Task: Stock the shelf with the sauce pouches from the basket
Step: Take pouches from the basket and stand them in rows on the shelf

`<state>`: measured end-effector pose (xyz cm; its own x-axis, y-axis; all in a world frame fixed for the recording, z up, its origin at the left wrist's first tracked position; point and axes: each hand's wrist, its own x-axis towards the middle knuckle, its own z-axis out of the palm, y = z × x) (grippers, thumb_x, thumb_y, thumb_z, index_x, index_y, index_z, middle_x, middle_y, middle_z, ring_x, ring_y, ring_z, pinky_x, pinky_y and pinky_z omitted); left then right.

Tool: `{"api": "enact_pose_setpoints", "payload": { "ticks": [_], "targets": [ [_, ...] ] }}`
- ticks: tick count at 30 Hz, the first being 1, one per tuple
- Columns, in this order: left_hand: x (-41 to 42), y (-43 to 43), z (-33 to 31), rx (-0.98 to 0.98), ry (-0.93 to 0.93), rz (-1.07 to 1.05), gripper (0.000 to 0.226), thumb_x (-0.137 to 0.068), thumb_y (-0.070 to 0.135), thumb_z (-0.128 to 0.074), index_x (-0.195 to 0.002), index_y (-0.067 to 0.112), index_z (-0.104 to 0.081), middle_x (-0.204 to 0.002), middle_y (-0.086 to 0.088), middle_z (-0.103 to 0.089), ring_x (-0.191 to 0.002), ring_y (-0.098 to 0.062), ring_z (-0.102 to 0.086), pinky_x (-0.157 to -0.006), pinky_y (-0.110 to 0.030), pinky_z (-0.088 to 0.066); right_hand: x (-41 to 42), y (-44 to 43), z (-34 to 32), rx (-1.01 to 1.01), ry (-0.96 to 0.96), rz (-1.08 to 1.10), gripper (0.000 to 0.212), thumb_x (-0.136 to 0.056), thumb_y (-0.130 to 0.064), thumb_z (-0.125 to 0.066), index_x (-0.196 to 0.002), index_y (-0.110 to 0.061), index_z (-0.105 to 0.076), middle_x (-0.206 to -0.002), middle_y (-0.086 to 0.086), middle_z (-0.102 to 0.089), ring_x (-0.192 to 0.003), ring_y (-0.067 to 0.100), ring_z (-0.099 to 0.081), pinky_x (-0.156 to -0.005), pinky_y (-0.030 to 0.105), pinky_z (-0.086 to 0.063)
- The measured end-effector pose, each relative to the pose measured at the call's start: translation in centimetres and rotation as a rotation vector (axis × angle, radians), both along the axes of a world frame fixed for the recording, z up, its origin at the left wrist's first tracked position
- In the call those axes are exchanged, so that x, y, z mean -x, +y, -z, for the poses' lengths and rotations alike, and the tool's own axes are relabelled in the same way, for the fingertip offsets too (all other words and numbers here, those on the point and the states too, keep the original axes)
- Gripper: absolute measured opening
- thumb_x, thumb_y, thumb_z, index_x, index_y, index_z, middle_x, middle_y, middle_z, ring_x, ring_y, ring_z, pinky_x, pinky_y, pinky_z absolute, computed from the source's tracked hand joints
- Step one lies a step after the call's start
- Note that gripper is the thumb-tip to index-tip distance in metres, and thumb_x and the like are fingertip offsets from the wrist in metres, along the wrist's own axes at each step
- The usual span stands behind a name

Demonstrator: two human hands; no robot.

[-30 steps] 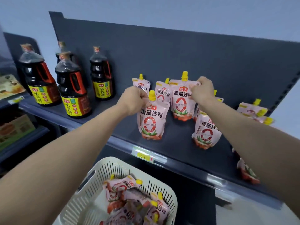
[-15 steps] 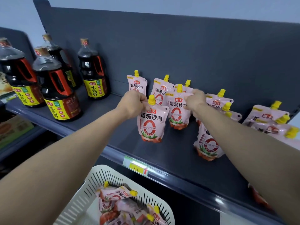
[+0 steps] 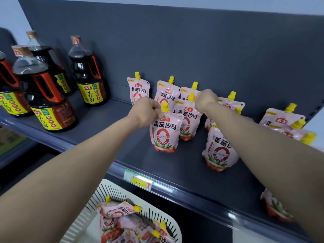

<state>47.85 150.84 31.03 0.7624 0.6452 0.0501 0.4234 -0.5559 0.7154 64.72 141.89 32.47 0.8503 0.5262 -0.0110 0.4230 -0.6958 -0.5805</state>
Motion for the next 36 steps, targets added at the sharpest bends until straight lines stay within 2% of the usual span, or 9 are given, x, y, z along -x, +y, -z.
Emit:
{"api": "enact_pose_setpoints", "payload": {
  "ticks": [4,10,13,15,19,23,26,30,36],
  "targets": [
    [-0.8,-0.4,0.3,-0.017,0.008,0.023,0.008,-0.084,0.007,-0.064,-0.08,0.001,-0.068,-0.07,-0.004,-0.063,-0.066,-0.013,-0.056,-0.074,-0.028,-0.049,-0.9,-0.2,0.3,0.062,-0.087,-0.074,0.033,-0.096,-0.01,-0.042,-0.122,0.003,-0.058,-0.097,0.01,-0.045,-0.089,0.022,-0.04,-0.088,0.036,-0.042],
    [-1.8,-1.0,0.7,0.003,0.024,0.048,0.013,-0.084,0.007,-0.065,-0.071,0.007,-0.062,-0.073,-0.005,-0.062,-0.078,-0.018,-0.058,-0.084,-0.033,-0.054,-0.8,-0.8,-0.3,0.065,-0.109,-0.117,0.032,-0.095,-0.01,-0.043,-0.119,0.001,-0.06,-0.096,0.01,-0.048,-0.088,0.023,-0.042,-0.076,0.026,-0.034],
    [-2.3,-1.1,0.9,0.008,0.03,0.05,0.024,-0.084,0.007,-0.065,-0.061,0.011,-0.058,-0.07,-0.005,-0.06,-0.077,-0.019,-0.057,-0.085,-0.036,-0.054,-0.5,-1.1,-0.9,0.016,-0.137,-0.066,0.028,-0.09,-0.003,-0.045,-0.11,0.003,-0.063,-0.094,0.014,-0.054,-0.084,0.027,-0.052,-0.071,0.031,-0.043],
    [-2.7,-1.3,1.0,0.011,0.034,0.054,0.027,-0.084,0.007,-0.065,-0.059,0.012,-0.057,-0.067,-0.004,-0.059,-0.077,-0.02,-0.056,-0.084,-0.035,-0.054,-0.1,-1.4,-1.5,-0.032,-0.154,-0.046,0.029,-0.084,0.004,-0.047,-0.106,0.002,-0.065,-0.101,0.016,-0.062,-0.09,0.032,-0.062,-0.077,0.036,-0.054],
    [-4.0,-1.4,1.4,0.017,0.027,0.073,0.008,-0.084,0.006,-0.064,-0.083,0.0,-0.069,-0.079,-0.008,-0.065,-0.082,-0.019,-0.059,-0.087,-0.035,-0.054,0.7,-2.4,-2.2,-0.1,-0.189,-0.065,0.03,-0.081,0.006,-0.05,-0.105,0.002,-0.067,-0.111,0.018,-0.065,-0.097,0.036,-0.065,-0.086,0.046,-0.056],
    [-4.9,-1.6,1.1,0.027,0.023,0.103,0.004,-0.083,0.003,-0.064,-0.081,0.004,-0.067,-0.077,-0.003,-0.062,-0.084,-0.016,-0.056,-0.085,-0.03,-0.051,1.3,-3.4,-2.5,-0.132,-0.227,-0.102,0.03,-0.081,0.006,-0.046,-0.102,0.004,-0.068,-0.11,0.019,-0.067,-0.102,0.037,-0.064,-0.088,0.048,-0.055],
    [-5.4,-1.6,1.1,0.05,0.023,0.121,0.013,-0.083,0.001,-0.064,-0.094,-0.002,-0.07,-0.09,-0.006,-0.065,-0.089,-0.017,-0.059,-0.088,-0.029,-0.05,2.0,-4.0,-3.0,-0.154,-0.254,-0.118,0.032,-0.08,0.007,-0.044,-0.102,0.005,-0.068,-0.109,0.02,-0.069,-0.104,0.037,-0.064,-0.087,0.048,-0.055],
    [-5.2,-1.5,1.1,0.117,0.023,0.153,0.021,-0.082,0.0,-0.065,-0.103,-0.002,-0.068,-0.11,-0.014,-0.067,-0.105,-0.028,-0.063,-0.095,-0.04,-0.052,2.8,-5.0,-3.4,-0.165,-0.279,-0.12,0.034,-0.079,0.007,-0.044,-0.1,0.0,-0.07,-0.108,0.016,-0.069,-0.099,0.033,-0.065,-0.088,0.046,-0.055],
    [-4.2,-1.0,1.0,0.105,0.011,0.174,0.033,-0.083,-0.007,-0.06,-0.115,-0.001,-0.062,-0.125,-0.013,-0.061,-0.116,-0.028,-0.058,-0.092,-0.033,-0.051,4.6,-5.8,-3.6,-0.155,-0.321,-0.093,0.032,-0.08,0.005,-0.047,-0.1,-0.004,-0.07,-0.105,0.014,-0.07,-0.096,0.031,-0.065,-0.086,0.044,-0.056]
  ]
}}
